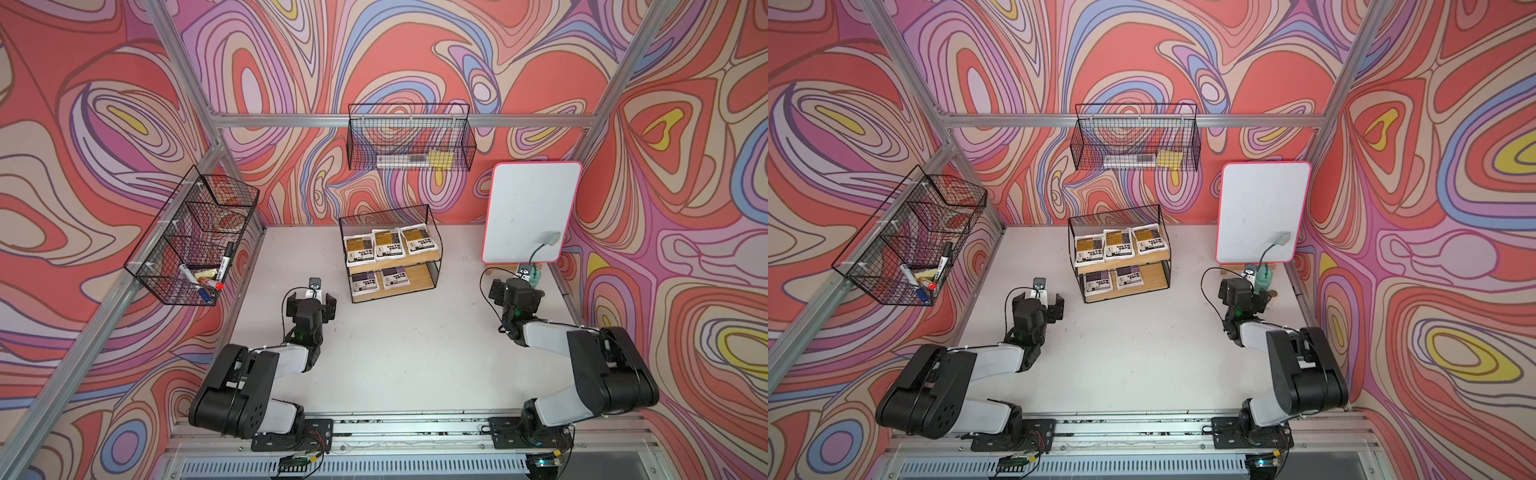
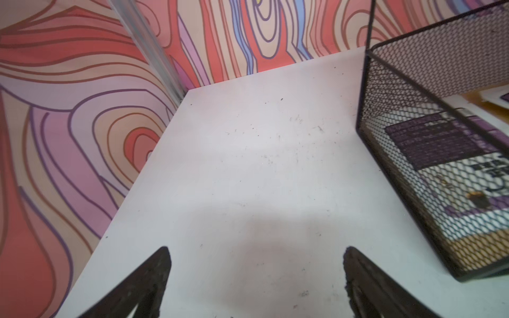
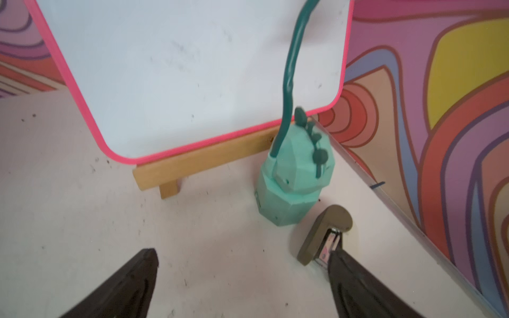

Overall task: Place the bagged coffee beans on the shelf by color
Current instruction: Reset both arms

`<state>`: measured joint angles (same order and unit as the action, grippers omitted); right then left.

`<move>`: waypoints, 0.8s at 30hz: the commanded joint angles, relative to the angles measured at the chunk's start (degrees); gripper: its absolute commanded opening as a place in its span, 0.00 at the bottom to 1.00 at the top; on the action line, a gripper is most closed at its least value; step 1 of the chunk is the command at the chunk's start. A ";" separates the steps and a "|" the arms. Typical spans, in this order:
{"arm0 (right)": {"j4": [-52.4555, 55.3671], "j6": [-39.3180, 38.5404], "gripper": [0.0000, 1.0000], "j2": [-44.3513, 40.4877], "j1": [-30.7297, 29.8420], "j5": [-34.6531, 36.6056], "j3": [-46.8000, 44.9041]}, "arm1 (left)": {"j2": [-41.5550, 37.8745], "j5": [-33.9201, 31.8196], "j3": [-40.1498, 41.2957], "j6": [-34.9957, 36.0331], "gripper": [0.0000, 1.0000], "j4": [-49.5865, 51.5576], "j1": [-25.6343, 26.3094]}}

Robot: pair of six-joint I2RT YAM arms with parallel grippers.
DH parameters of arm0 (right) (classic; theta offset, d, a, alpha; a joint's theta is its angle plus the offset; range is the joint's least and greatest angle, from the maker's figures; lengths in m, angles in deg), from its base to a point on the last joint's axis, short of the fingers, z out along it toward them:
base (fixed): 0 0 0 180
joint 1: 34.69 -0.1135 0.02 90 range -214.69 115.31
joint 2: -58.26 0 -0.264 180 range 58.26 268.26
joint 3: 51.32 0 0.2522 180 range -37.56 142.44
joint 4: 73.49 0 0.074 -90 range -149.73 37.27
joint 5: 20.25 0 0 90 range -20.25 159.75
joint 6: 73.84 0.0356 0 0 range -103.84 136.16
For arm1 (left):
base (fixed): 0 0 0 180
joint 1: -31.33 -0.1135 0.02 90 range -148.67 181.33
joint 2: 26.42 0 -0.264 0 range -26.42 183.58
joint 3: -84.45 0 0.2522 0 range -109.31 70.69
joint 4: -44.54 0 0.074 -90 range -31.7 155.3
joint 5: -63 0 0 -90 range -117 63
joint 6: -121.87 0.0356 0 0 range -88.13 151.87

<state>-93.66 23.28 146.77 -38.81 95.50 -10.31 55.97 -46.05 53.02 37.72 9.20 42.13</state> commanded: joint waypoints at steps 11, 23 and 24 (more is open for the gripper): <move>-19.39 -4.60 0.97 9.36 3.81 -19.63 0.44 | 5.29 19.27 -5.17 -6.73 0.99 2.00 -10.81; -21.09 -5.09 0.98 8.77 3.77 -19.39 -0.61 | 5.81 23.75 -4.59 -7.34 0.99 0.18 -12.39; -21.06 -5.09 0.98 8.79 3.84 -19.38 -0.61 | 5.86 23.74 -4.52 -7.38 0.99 -0.16 -12.37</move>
<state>-113.33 18.56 155.90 -35.12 76.71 -10.36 61.57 -23.19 48.91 31.20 9.48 30.05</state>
